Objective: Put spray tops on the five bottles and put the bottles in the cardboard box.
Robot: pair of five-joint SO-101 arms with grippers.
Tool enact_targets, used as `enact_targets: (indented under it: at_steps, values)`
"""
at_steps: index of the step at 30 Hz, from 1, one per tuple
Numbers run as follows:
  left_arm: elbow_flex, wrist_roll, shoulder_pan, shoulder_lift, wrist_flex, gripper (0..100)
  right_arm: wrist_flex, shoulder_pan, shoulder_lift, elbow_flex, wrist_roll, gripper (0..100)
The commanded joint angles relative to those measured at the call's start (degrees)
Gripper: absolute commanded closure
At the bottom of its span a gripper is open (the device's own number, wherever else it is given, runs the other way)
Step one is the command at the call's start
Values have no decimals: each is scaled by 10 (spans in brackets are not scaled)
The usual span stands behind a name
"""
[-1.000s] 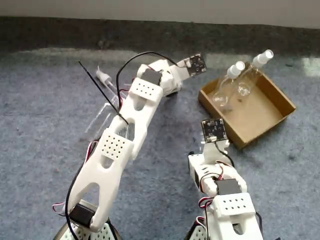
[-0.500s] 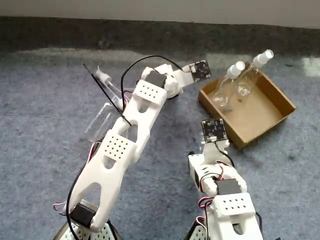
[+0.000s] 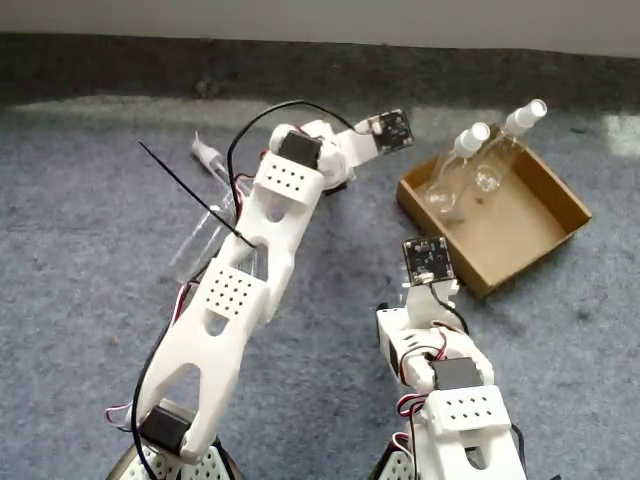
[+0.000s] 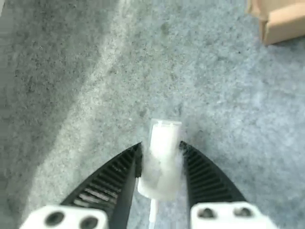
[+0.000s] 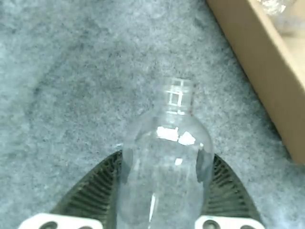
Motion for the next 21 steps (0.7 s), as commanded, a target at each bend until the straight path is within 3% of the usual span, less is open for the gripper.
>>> enact_targets:
  at_steps: [1,14,21]
  values:
    - [-34,7,7,-43,40,994,-10,5,-7,-4,-1,871]
    - [-35,16,8,-218,172,994,-10,5,-7,-4,-1,871]
    - [-32,184,-56,-310,179,994,-10,5,-7,-3,-1,871]
